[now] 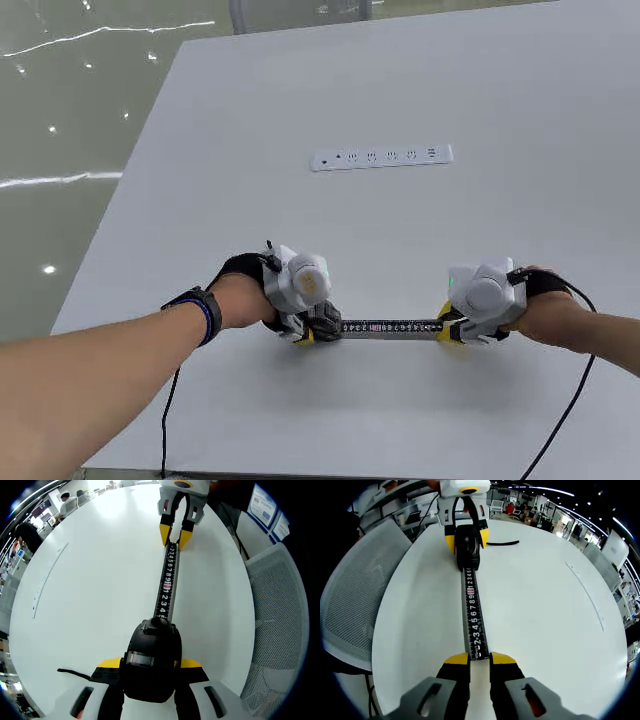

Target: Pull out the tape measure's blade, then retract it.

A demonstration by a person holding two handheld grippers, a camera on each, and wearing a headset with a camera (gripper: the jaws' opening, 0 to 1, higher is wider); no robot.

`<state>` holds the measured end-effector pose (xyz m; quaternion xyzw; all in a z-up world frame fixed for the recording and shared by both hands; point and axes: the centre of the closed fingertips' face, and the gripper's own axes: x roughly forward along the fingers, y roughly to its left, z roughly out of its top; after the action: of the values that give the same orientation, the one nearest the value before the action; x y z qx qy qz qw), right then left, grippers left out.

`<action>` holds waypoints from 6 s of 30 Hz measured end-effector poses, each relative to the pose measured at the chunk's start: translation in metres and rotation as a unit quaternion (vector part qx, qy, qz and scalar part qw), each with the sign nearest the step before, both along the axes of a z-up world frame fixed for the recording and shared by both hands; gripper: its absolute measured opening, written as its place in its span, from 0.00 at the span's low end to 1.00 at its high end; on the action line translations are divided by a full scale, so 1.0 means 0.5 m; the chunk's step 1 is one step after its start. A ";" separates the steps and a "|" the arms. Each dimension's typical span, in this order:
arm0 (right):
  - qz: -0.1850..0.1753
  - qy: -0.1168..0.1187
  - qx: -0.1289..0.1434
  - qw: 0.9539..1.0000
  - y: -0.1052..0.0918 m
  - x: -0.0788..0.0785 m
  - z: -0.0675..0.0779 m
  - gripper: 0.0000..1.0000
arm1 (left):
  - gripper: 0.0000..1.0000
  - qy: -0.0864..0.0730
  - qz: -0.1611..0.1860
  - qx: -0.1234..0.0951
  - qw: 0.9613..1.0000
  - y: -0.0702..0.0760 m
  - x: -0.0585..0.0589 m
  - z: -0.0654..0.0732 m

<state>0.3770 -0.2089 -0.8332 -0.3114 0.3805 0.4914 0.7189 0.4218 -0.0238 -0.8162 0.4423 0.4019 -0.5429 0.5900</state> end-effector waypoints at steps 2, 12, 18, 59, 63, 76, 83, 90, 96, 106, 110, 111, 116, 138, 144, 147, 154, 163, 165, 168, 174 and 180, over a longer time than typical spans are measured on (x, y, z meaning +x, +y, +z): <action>0.000 0.001 0.000 1.000 -0.007 -0.002 0.000 0.13 | 0.36 0.000 0.000 0.000 1.000 0.000 0.000 0.000; -0.004 0.000 -0.007 1.000 -0.040 -0.007 0.001 0.13 | 0.36 0.003 0.002 -0.001 1.000 -0.002 0.000 0.000; -0.007 0.001 -0.010 1.000 -0.058 -0.008 0.002 0.13 | 0.36 0.003 0.003 -0.001 1.000 -0.002 0.000 0.000; -0.020 0.004 -0.028 0.999 -0.159 -0.029 0.001 0.13 | 0.36 0.003 0.002 0.000 1.000 0.000 0.000 0.000; -0.020 0.005 -0.029 0.999 -0.166 -0.032 0.001 0.13 | 0.36 0.002 0.001 0.000 1.000 0.000 0.000 -0.001; -0.023 0.001 -0.027 0.999 -0.160 -0.034 0.006 0.15 | 0.36 0.001 -0.005 0.001 1.000 -0.001 0.001 -0.002; -0.019 -0.006 -0.047 0.999 -0.158 -0.032 0.005 0.16 | 0.37 -0.001 -0.005 -0.001 1.000 -0.002 0.000 -0.001; -0.048 -0.007 -0.042 0.998 -0.158 -0.034 0.005 0.16 | 0.37 -0.008 -0.017 0.017 1.000 0.001 0.000 -0.001; -0.115 -0.003 -0.022 0.993 -0.157 -0.035 0.010 0.17 | 0.40 -0.003 -0.007 0.004 1.000 -0.003 -0.003 0.012; -0.182 -0.014 0.009 0.983 -0.156 -0.040 0.030 0.26 | 0.43 -0.003 0.023 -0.037 0.999 -0.009 -0.002 0.046; -0.231 -0.012 0.037 0.972 -0.167 -0.037 0.043 0.29 | 0.44 -0.012 0.037 -0.053 0.998 -0.005 0.003 0.061; -0.236 -0.012 0.038 0.971 -0.169 -0.038 0.044 0.29 | 0.45 -0.012 0.042 -0.057 0.997 -0.004 0.004 0.063; -0.252 -0.017 0.034 0.967 -0.180 -0.049 0.051 0.33 | 0.48 -0.007 0.057 -0.082 0.995 -0.001 -0.004 0.077; -0.339 -0.014 0.104 0.935 -0.175 -0.090 0.086 0.43 | 0.60 0.002 0.218 -0.210 0.953 0.037 -0.009 0.137; -0.346 -0.022 0.123 0.930 -0.159 -0.091 0.104 0.48 | 0.62 -0.001 0.275 -0.251 0.928 0.053 -0.006 0.157; -0.346 -0.027 0.131 0.929 -0.148 -0.095 0.109 0.50 | 0.65 -0.002 0.294 -0.259 0.920 0.069 -0.007 0.159; -0.355 -0.027 0.145 0.923 -0.142 -0.109 0.114 0.56 | 0.66 -0.004 0.311 -0.274 0.910 0.095 -0.026 0.169; -0.366 -0.039 0.160 0.916 -0.142 -0.118 0.132 0.59 | 0.67 -0.003 0.337 -0.290 0.896 0.122 -0.035 0.179; -0.370 -0.042 0.164 0.913 -0.143 -0.120 0.137 0.59 | 0.67 -0.002 0.346 -0.295 0.891 0.131 -0.038 0.183; -0.384 -0.050 0.174 0.905 -0.148 -0.143 0.146 0.60 | 0.68 -0.008 0.362 -0.305 0.881 0.167 -0.051 0.197; -0.393 -0.051 0.181 0.900 -0.138 -0.170 0.158 0.61 | 0.68 -0.015 0.393 -0.335 0.856 0.202 -0.049 0.224; -0.397 -0.050 0.188 0.897 -0.125 -0.178 0.164 0.61 | 0.69 -0.014 0.418 -0.355 0.836 0.214 -0.065 0.239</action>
<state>0.2880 -0.2716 -0.7511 -0.0182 0.3365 0.2112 0.9175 0.3893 0.0832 -0.6969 0.0001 0.3204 -0.3438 0.8827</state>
